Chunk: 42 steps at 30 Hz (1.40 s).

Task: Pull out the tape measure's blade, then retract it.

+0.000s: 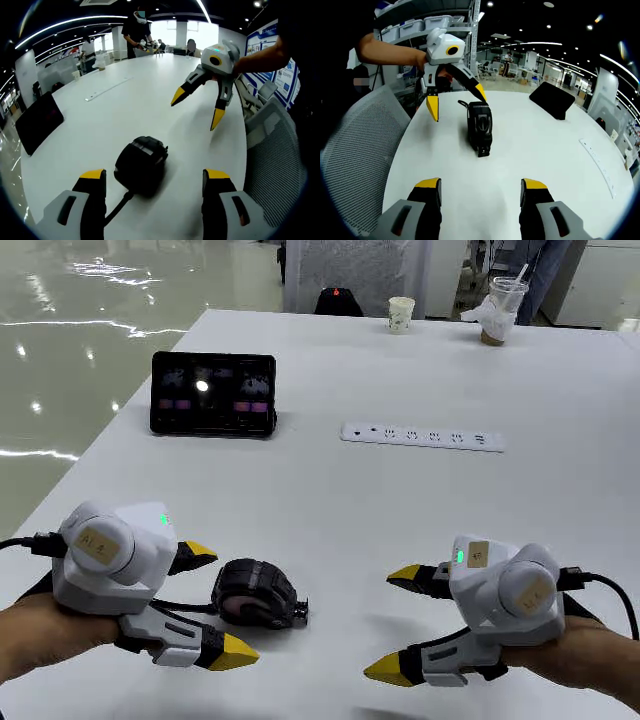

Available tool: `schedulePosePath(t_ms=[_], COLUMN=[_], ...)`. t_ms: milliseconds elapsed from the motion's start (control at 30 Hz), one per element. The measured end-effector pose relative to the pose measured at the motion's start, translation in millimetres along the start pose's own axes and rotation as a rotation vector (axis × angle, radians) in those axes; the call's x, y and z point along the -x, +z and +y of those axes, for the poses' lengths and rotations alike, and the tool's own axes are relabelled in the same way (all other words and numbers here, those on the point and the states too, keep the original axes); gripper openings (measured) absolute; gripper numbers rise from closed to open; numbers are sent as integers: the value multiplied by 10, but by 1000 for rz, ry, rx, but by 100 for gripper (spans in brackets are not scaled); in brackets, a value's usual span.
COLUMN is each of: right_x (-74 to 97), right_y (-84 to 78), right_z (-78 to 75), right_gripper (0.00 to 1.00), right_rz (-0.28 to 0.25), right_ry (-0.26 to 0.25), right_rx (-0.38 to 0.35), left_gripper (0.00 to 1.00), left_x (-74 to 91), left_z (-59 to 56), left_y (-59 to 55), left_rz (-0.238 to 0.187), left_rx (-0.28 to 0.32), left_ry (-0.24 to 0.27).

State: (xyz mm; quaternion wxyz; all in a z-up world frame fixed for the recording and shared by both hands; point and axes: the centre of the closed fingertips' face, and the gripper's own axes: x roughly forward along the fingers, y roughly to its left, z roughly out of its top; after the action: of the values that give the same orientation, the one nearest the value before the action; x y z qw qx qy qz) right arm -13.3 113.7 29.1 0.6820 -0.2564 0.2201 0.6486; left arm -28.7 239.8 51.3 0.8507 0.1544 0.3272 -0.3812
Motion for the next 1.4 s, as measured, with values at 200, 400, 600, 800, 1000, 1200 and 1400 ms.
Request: schedulePosePath(t_ms=[200,400,600,800,1000,1200,1400], right_x=[-119,-235,-350,-476,-583,-682,-777], right_y=[45,73,138,150,153,152,130], right_z=[-29,-50,-93,-90,-93,-81,-85], right_gripper=[54,47,40,34,29,27,23], right_rz=[7,18,15,39,56,65,87], right_ry=[33,61,74,88,102,121,123], right_rx=[36,74,74,112,124,125,129], left_gripper=[67,60,54,46,44,42,37], left_x=[-12,-32,-81,-137,-176,-198,-229], left_z=[38,99,177,220,235,249,278], left_y=[-50,-108,-161,-198,-231,-237,-213], left_rz=[43,76,106,127,151,169,186], left_rx=[-52,-79,-111,-141,-171,-208,-243], left_ry=[-18,-42,-74,-111,-131,-151,-163])
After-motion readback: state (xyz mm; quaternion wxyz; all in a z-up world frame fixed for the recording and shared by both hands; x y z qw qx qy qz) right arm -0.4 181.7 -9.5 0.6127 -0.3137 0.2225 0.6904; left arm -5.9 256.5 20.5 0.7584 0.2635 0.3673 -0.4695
